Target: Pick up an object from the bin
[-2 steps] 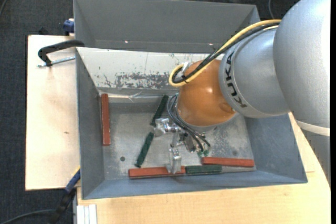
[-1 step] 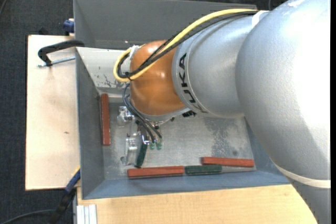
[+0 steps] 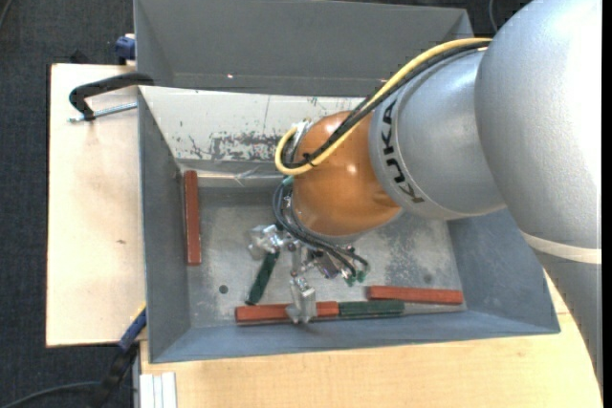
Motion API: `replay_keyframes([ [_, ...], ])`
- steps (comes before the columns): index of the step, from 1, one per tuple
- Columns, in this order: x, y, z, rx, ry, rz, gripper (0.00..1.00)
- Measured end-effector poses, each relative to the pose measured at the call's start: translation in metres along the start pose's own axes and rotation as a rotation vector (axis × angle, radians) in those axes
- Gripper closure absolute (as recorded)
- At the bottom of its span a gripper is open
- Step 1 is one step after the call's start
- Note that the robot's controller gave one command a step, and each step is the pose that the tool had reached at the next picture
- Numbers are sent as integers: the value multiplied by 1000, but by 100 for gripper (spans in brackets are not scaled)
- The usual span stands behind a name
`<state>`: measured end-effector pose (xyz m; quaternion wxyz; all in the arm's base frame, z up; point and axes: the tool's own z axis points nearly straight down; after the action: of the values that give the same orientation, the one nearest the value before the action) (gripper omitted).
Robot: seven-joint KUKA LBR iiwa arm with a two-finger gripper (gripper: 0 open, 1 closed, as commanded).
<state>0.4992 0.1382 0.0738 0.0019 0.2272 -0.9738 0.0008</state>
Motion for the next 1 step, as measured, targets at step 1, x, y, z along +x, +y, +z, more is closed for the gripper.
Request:
replay_keyframes([
  [1,-2,2,-3,-1,-5,-3,100],
])
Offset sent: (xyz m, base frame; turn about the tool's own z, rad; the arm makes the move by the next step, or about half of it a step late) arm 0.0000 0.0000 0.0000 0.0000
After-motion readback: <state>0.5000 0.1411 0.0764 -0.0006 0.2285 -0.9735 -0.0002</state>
